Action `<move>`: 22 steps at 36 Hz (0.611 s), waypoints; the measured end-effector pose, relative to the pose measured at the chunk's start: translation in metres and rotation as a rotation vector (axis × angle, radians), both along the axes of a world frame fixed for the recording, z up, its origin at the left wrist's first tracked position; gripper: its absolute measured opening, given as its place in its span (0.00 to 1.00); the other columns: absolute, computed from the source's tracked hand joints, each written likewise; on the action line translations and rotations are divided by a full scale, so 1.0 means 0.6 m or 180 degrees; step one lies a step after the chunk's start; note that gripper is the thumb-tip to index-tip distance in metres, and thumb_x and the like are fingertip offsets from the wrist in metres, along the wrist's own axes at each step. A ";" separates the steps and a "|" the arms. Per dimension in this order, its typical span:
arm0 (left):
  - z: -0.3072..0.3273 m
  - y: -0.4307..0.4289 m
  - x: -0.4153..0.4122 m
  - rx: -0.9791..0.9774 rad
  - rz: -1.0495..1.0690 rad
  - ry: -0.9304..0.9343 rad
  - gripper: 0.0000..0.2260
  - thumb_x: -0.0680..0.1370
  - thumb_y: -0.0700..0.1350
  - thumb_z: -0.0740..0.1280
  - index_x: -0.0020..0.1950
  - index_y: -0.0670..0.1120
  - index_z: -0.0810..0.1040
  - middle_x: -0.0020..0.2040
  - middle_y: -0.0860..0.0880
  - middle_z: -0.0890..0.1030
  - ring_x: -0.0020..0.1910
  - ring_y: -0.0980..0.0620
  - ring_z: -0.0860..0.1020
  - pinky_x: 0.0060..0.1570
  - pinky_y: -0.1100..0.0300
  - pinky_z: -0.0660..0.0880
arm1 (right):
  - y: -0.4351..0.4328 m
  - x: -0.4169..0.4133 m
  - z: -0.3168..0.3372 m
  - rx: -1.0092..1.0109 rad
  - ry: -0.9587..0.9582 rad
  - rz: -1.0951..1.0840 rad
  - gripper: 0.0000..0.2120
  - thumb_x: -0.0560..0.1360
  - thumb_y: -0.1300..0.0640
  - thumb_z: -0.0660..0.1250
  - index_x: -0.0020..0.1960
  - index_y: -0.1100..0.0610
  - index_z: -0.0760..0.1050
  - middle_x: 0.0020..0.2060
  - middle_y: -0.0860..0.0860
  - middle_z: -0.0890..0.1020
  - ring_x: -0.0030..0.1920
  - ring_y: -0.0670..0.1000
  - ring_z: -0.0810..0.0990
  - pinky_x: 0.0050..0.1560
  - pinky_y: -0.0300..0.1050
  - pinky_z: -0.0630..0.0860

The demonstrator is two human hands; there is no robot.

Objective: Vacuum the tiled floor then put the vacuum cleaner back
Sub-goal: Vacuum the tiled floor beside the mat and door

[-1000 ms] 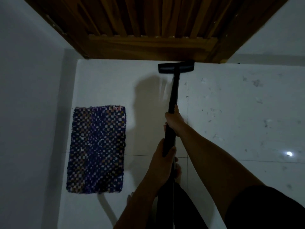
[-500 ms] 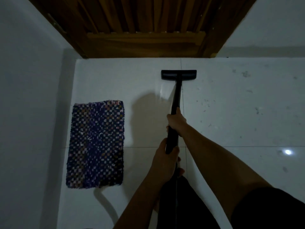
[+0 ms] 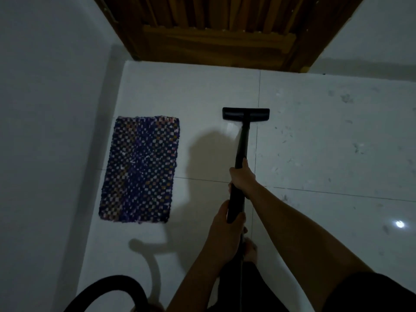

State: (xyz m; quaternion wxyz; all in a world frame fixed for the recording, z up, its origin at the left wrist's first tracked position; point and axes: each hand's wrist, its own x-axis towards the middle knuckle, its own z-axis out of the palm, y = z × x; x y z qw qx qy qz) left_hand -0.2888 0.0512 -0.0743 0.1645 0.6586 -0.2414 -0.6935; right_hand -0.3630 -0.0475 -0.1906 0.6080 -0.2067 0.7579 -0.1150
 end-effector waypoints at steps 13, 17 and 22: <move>0.018 0.102 0.022 -0.0011 0.0165 0.0045 0.15 0.80 0.43 0.60 0.67 0.49 0.68 0.36 0.49 0.75 0.27 0.54 0.72 0.30 0.60 0.71 | 0.095 0.026 0.016 -0.0077 -0.0036 0.0083 0.34 0.79 0.59 0.57 0.78 0.44 0.43 0.51 0.59 0.76 0.27 0.51 0.73 0.24 0.42 0.72; 0.015 0.137 0.039 0.0003 0.0173 0.0030 0.14 0.80 0.42 0.60 0.66 0.50 0.69 0.36 0.49 0.75 0.27 0.54 0.72 0.32 0.58 0.72 | 0.131 0.044 0.013 -0.0051 -0.0020 0.0050 0.34 0.79 0.59 0.57 0.78 0.44 0.43 0.50 0.58 0.75 0.28 0.52 0.73 0.26 0.44 0.73; 0.016 0.201 0.083 -0.0013 0.0159 0.0000 0.14 0.80 0.44 0.61 0.66 0.52 0.68 0.36 0.48 0.75 0.29 0.52 0.73 0.32 0.57 0.73 | 0.194 0.086 0.019 0.0005 -0.0068 0.0081 0.33 0.80 0.59 0.57 0.78 0.45 0.43 0.50 0.58 0.75 0.28 0.51 0.73 0.26 0.43 0.73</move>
